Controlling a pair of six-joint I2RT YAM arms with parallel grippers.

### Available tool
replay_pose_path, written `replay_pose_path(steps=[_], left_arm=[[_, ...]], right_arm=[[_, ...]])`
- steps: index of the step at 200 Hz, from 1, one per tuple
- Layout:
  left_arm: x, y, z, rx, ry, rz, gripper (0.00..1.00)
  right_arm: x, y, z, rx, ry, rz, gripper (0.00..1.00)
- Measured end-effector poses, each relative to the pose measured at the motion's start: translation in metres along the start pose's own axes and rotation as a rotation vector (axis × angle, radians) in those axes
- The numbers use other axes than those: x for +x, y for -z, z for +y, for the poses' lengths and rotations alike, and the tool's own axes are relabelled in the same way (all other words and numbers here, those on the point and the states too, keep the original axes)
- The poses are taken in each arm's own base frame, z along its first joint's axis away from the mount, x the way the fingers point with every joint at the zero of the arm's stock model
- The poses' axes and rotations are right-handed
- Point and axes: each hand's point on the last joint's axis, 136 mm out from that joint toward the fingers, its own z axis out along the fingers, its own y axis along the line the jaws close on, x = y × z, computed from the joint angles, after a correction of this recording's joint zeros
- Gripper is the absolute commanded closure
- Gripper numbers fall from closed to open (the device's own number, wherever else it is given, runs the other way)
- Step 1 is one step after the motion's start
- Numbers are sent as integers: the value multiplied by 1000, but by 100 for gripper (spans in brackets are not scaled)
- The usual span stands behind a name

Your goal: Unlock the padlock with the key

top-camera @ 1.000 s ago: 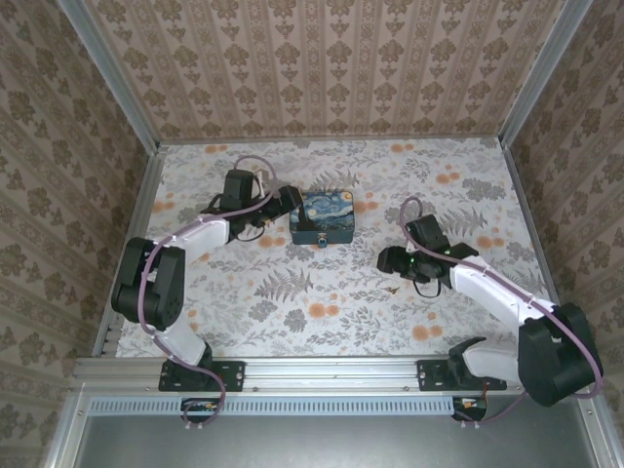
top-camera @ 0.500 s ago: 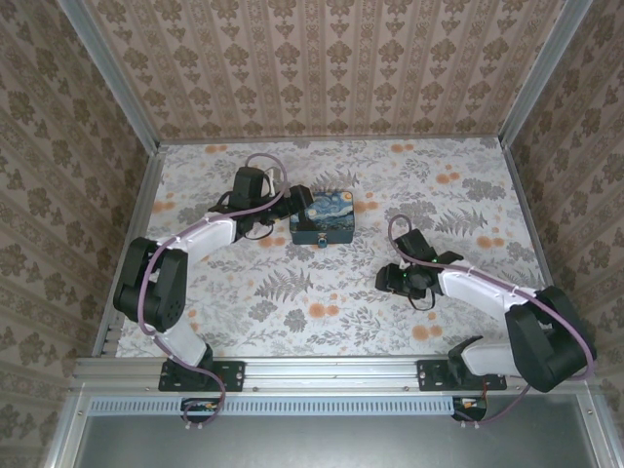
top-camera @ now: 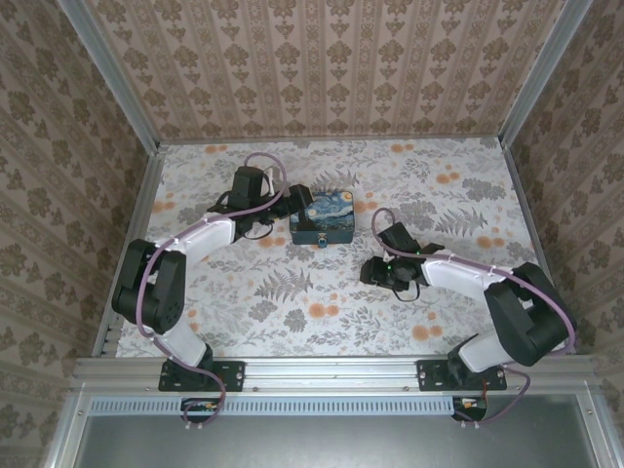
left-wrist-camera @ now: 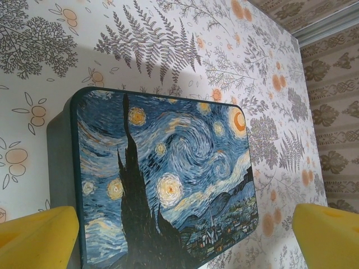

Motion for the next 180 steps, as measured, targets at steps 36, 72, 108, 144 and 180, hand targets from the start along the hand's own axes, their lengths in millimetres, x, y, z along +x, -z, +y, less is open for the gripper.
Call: replay_pose_path(steps=[36,72,108,144,180], left_arm=[[0,3,-1,-5,-8,1,0],[0,6,-3,-5,-14,-1,0],[0,7,-3,-5,-20,-1,0],[0,7,-3,-5,-20,-1,0],[-1,7,-3,-7,-20,-4,0]], right_arm=[[-14,9,24,-25,62,-36,45],[-16,13,13,43,156,-47,42],[-16,7,3,105,245,-27,42],[-10,-7,-5,139,304,28,43],[-7,-9,-6,142,336,57,45]])
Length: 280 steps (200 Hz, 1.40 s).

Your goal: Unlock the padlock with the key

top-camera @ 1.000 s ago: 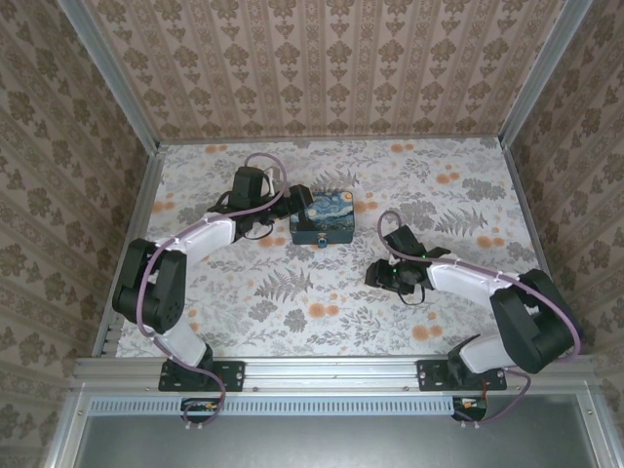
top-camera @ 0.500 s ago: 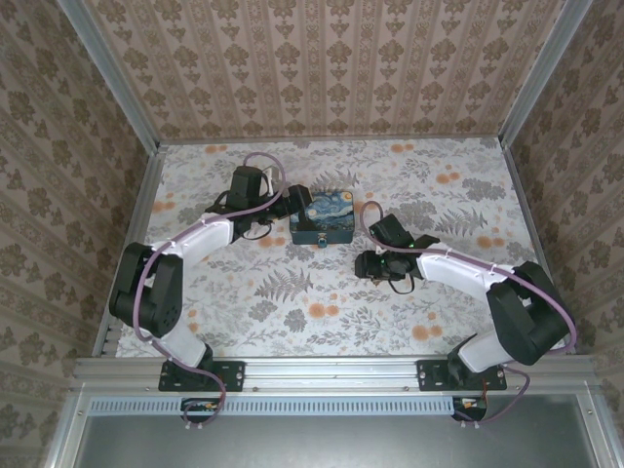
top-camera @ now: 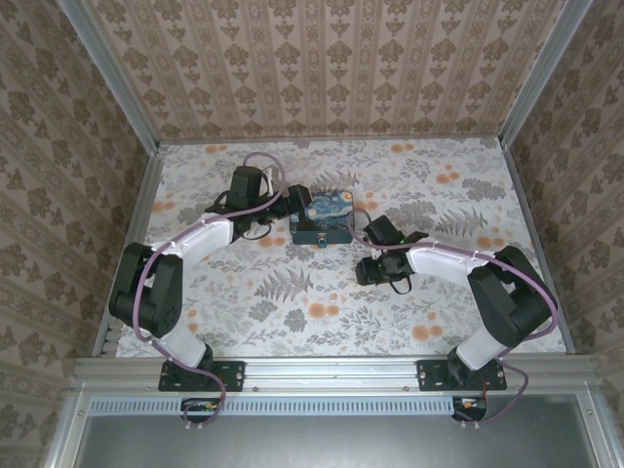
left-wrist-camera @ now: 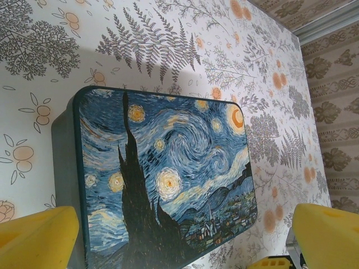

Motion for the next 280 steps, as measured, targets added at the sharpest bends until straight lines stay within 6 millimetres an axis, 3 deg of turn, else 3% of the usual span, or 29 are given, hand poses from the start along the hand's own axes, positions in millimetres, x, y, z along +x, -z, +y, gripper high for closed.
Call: replay_pose_path(steps=[79,202,226,280], left_arm=[[0,0,0,0,0,1,0],[0,0,0,0,0,0,0],[0,0,0,1,0,0,0],[0,0,0,1,-1,1,0]], right_arm=[[10,-1,4,1,32,29,52],[12,-4,0,138,103,56,64],[12,-4,0,154,109,60,69],[11,-4,0,155,102,62,96]])
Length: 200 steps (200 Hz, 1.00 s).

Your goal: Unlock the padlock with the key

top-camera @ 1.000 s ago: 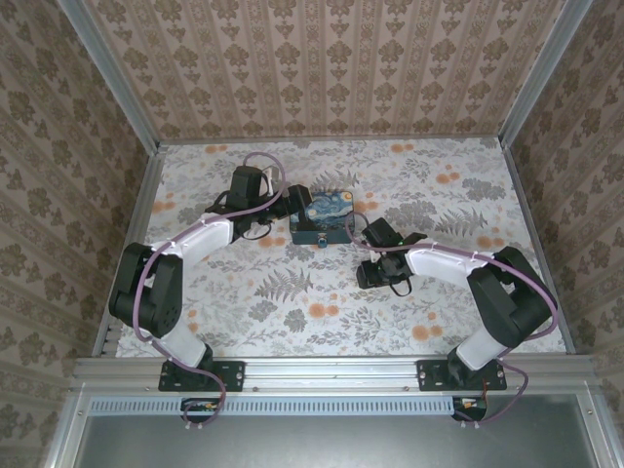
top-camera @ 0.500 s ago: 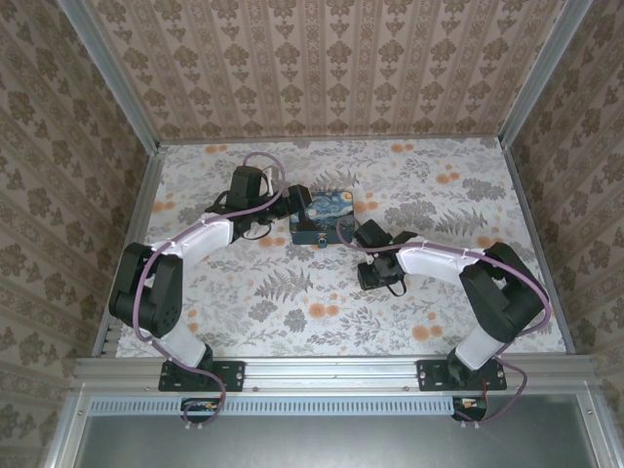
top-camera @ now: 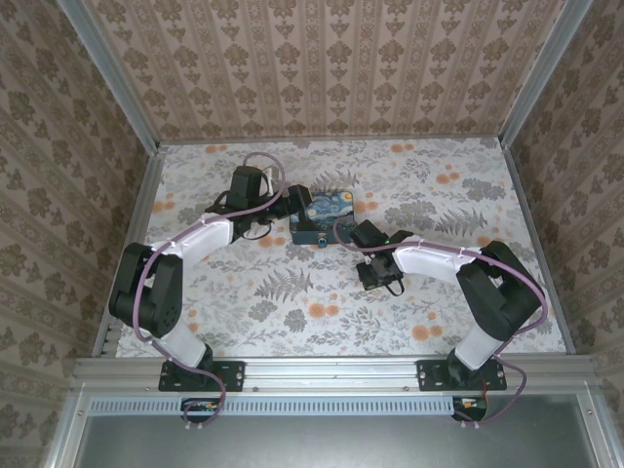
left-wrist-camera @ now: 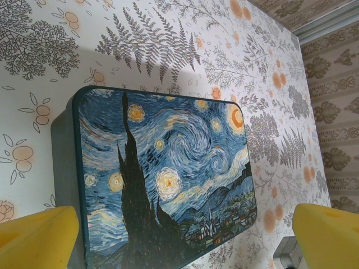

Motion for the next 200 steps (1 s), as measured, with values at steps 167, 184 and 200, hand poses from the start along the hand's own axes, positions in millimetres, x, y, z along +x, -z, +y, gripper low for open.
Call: replay_pose_path(steps=[167,184,200], left_arm=[[-11,18,-9,-15,-4,-53,0],[-10,18,-14,10,26,-42,0],[-10,19,-21,50,63,-36,0]], right_arm=[[-43,74,36,-427,-253,-241,100],[-55,87,38,-478,-288,-288,100],[-66,96,41,-524,-319,-326,100]])
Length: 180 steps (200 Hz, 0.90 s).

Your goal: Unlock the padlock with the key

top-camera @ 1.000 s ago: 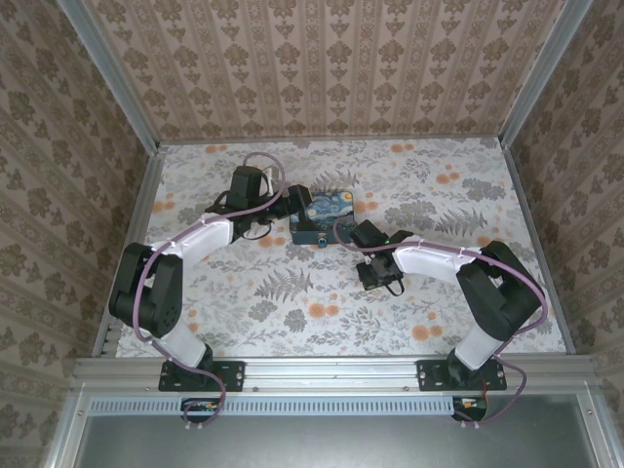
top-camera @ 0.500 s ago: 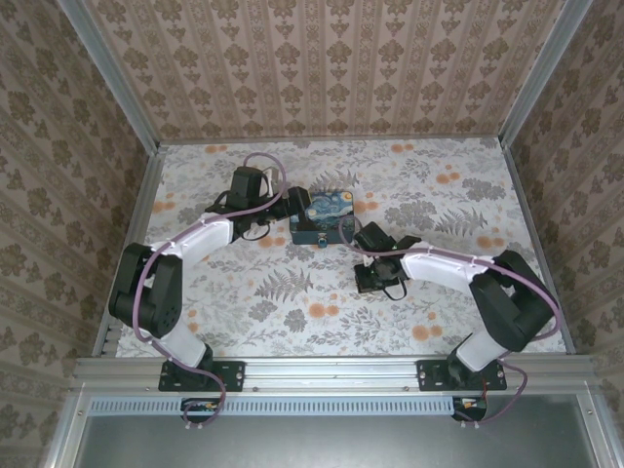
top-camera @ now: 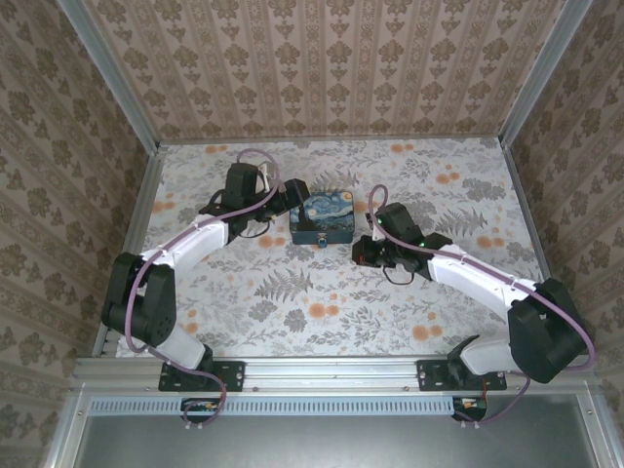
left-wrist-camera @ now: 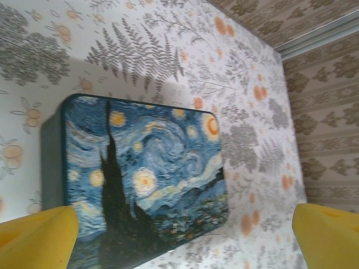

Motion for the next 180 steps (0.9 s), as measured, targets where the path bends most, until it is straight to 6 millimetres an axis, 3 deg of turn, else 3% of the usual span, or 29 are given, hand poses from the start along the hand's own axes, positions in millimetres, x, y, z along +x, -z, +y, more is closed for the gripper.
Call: replay_pose_path(steps=[41,78,105,131,180], left_arm=[[-7,1,-26,121,77,-5,0],[-7,2,-28,131,90,-3,0],[-4,1,-21,102,88,4,0],[0,0,-15,78,84,10,0],[1,-1,-10,63,75,8,0]], right_arm=[[-22,4,17,-89,-56,-72,100],[-24,3,24,-123,-69,-57,100],[-8,-3,19,-98,-42,2,100],[19,-11,11,-49,13,96,100],[74,-44,-25,85,66,314,98]])
